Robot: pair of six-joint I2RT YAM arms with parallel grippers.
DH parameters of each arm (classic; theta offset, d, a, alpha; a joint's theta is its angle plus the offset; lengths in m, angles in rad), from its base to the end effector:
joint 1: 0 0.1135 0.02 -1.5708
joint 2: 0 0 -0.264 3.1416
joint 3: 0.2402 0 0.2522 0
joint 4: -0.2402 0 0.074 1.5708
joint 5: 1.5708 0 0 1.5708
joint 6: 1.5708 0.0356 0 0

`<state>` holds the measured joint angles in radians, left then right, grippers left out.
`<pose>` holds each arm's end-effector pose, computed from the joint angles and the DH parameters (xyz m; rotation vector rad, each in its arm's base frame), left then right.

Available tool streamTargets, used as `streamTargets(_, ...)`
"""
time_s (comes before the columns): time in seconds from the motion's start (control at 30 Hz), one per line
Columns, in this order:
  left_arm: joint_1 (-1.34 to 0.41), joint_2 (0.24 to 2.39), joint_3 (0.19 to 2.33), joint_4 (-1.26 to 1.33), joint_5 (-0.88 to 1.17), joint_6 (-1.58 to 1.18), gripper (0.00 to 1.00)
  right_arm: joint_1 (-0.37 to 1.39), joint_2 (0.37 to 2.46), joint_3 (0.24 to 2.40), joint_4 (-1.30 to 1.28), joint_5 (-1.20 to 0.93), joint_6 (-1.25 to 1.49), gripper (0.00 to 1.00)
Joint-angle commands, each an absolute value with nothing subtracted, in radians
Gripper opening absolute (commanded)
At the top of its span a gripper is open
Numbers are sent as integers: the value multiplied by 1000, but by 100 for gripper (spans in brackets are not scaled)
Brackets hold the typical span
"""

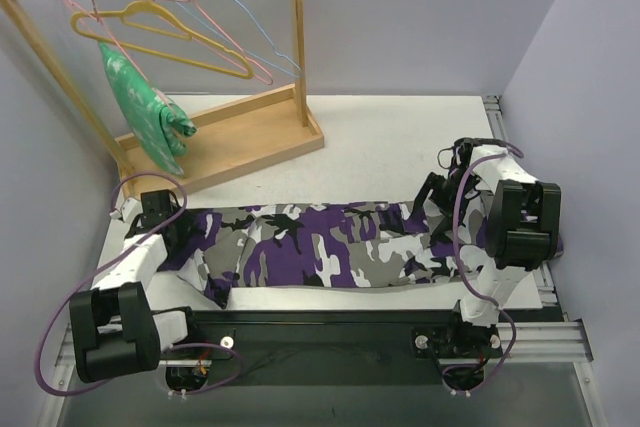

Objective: Place the trousers on the hanger
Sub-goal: Fold the trousers at the center of the board.

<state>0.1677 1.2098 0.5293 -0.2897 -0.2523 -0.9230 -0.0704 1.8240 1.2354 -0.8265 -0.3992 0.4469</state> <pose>0.2117 0.0448 0.1635 -1.3776 2.0817 0.0092 0.3399 -0.0101 0.1775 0.7211 2.9104 0.6395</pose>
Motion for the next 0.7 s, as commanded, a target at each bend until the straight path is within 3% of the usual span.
streamTargets(0.0, 175, 1155, 521, -397, -256, -899, 96, -63, 1838, 1259, -882, -396, 440, 68)
streamTargets(0.33, 100, 1032, 790, -531, -236, -492, 96, -63, 1882, 1302, -870, -410, 428, 68)
streamTargets(0.67, -296, 1107, 925, -759, -78, -334, 93, -63, 1901, 1302, -856, -429, 411, 68)
